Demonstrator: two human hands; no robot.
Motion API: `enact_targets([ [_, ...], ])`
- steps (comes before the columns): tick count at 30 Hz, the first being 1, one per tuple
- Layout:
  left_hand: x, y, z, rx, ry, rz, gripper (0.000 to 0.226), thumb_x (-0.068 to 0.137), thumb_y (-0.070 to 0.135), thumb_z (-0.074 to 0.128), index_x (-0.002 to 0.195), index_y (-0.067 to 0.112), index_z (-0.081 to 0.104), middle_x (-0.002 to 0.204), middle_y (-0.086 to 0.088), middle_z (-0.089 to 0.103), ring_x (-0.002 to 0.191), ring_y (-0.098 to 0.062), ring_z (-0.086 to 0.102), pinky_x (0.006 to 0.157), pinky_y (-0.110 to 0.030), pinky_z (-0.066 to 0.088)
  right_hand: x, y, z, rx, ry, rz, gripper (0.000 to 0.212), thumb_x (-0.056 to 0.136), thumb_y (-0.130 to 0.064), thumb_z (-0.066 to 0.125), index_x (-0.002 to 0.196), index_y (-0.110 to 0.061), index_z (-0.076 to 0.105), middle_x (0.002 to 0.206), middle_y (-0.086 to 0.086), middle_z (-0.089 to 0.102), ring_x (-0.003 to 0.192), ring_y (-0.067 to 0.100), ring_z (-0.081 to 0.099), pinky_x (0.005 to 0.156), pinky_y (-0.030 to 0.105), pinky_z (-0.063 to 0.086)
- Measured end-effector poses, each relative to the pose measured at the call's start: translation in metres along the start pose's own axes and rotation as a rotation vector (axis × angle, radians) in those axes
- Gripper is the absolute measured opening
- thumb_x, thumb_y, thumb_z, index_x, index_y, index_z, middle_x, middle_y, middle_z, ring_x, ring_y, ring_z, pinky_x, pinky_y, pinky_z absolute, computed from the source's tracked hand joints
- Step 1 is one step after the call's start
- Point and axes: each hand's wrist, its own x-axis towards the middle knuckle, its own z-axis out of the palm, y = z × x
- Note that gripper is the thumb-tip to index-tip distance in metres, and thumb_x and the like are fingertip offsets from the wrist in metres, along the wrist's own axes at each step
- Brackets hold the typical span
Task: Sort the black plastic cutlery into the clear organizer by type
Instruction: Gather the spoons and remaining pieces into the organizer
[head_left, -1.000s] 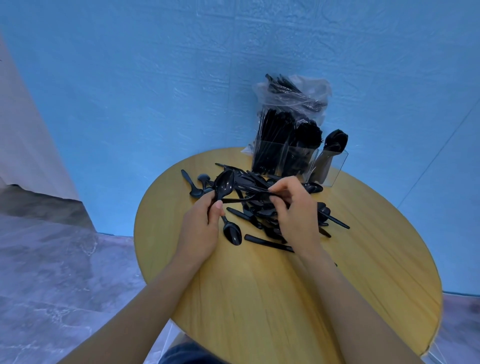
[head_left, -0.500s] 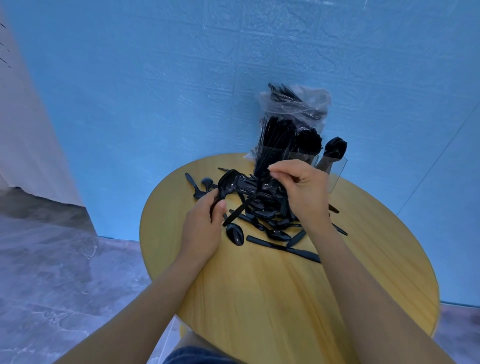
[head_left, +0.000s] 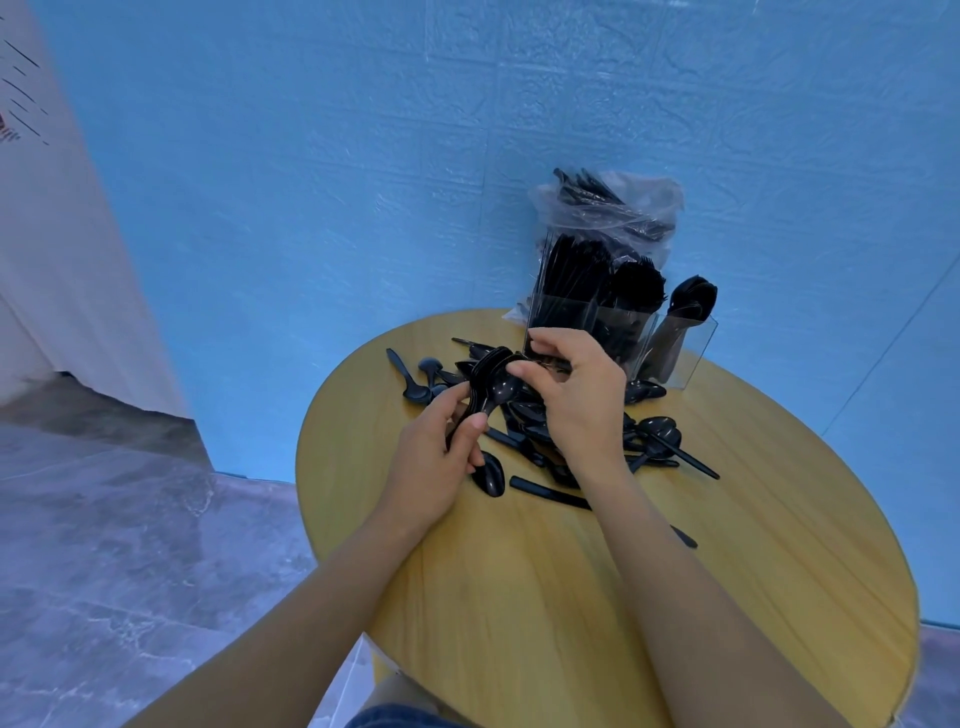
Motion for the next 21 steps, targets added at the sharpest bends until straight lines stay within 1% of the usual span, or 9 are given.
enact_targets([
  [2, 0.001, -0.001, -0.001, 0.002, 0.013, 0.013, 0.031, 0.097, 0.016, 0.048, 0.124, 0.030, 0.047, 0.071, -0.001, 0.061, 0.059, -0.002, 0.057, 0.064, -0.023, 0.053, -0.002, 0.004, -0.005, 0.000, -0.008, 0.042, 0.024, 0.078, -0.017, 0.075, 0.099, -0.008, 0.072, 0.108, -0.004, 0.061, 0.089, -0.009, 0.052, 0.074, -0.002, 0.039],
  [4, 0.001, -0.001, -0.002, -0.010, 0.037, 0.027, 0.030, 0.097, 0.016, 0.047, 0.117, 0.039, 0.047, 0.077, -0.004, 0.064, 0.061, -0.003, 0.058, 0.065, -0.021, 0.053, -0.004, 0.007, -0.009, 0.021, 0.002, 0.079, 0.012, 0.078, -0.019, 0.075, 0.088, -0.011, 0.074, 0.108, -0.004, 0.060, 0.090, -0.009, 0.052, 0.072, -0.003, 0.037],
  [6, 0.001, 0.000, -0.002, -0.020, 0.062, 0.033, 0.029, 0.097, 0.016, 0.047, 0.117, 0.037, 0.051, 0.080, -0.004, 0.065, 0.063, -0.004, 0.058, 0.064, -0.017, 0.051, -0.004, 0.007, -0.012, 0.040, 0.044, 0.082, 0.004, 0.080, -0.021, 0.073, 0.079, -0.017, 0.073, 0.105, -0.004, 0.060, 0.089, -0.008, 0.053, 0.072, -0.001, 0.038],
  [8, 0.002, 0.002, 0.000, -0.038, 0.072, 0.031, 0.028, 0.097, 0.015, 0.046, 0.124, 0.025, 0.053, 0.078, -0.001, 0.063, 0.064, -0.003, 0.058, 0.063, -0.015, 0.049, -0.002, 0.008, -0.013, 0.032, 0.080, 0.045, 0.008, 0.081, -0.022, 0.072, 0.074, -0.020, 0.069, 0.099, -0.004, 0.058, 0.085, -0.009, 0.052, 0.070, 0.002, 0.039],
  [10, 0.003, 0.006, 0.005, -0.048, 0.066, 0.039, 0.029, 0.098, 0.015, 0.046, 0.126, 0.018, 0.052, 0.078, 0.004, 0.060, 0.064, 0.001, 0.056, 0.063, -0.012, 0.047, -0.002, 0.009, -0.014, 0.014, 0.106, 0.001, 0.013, 0.083, -0.024, 0.070, 0.072, -0.021, 0.065, 0.091, -0.008, 0.054, 0.082, -0.005, 0.050, 0.069, 0.007, 0.038],
  [12, 0.004, 0.010, 0.012, -0.059, 0.056, 0.051, 0.028, 0.098, 0.015, 0.046, 0.124, 0.022, 0.052, 0.082, 0.009, 0.060, 0.066, 0.002, 0.057, 0.064, -0.011, 0.047, -0.002, 0.009, -0.015, 0.012, 0.171, -0.048, 0.019, 0.086, -0.026, 0.067, 0.070, -0.019, 0.060, 0.081, -0.012, 0.048, 0.075, 0.000, 0.046, 0.067, 0.010, 0.035],
  [15, 0.005, 0.013, 0.021, -0.068, 0.055, 0.059, 0.030, 0.098, 0.015, 0.047, 0.116, 0.039, 0.044, 0.086, 0.010, 0.061, 0.071, 0.003, 0.058, 0.067, -0.010, 0.048, -0.002, 0.004, -0.020, 0.119, 0.243, -0.116, 0.025, 0.093, -0.022, 0.058, 0.071, -0.021, 0.047, 0.066, -0.009, 0.042, 0.060, 0.003, 0.040, 0.057, 0.013, 0.034],
  [18, 0.006, 0.011, 0.027, -0.045, 0.060, 0.070, 0.031, 0.097, 0.016, 0.047, 0.121, 0.036, 0.044, 0.088, 0.008, 0.061, 0.073, 0.000, 0.059, 0.069, -0.013, 0.050, -0.002, -0.003, -0.020, 0.173, 0.236, -0.111, 0.024, 0.094, -0.021, 0.056, 0.073, -0.020, 0.044, 0.059, -0.010, 0.040, 0.052, 0.004, 0.040, 0.050, 0.014, 0.034],
  [21, 0.004, 0.012, 0.029, -0.030, 0.065, 0.100, 0.031, 0.097, 0.015, 0.048, 0.121, 0.033, 0.044, 0.092, 0.011, 0.060, 0.074, 0.000, 0.060, 0.068, -0.010, 0.047, -0.004, -0.004, -0.015, 0.203, 0.219, 0.007, 0.026, 0.093, -0.022, 0.059, 0.073, -0.014, 0.044, 0.055, -0.006, 0.046, 0.045, 0.004, 0.046, 0.046, 0.017, 0.038],
])
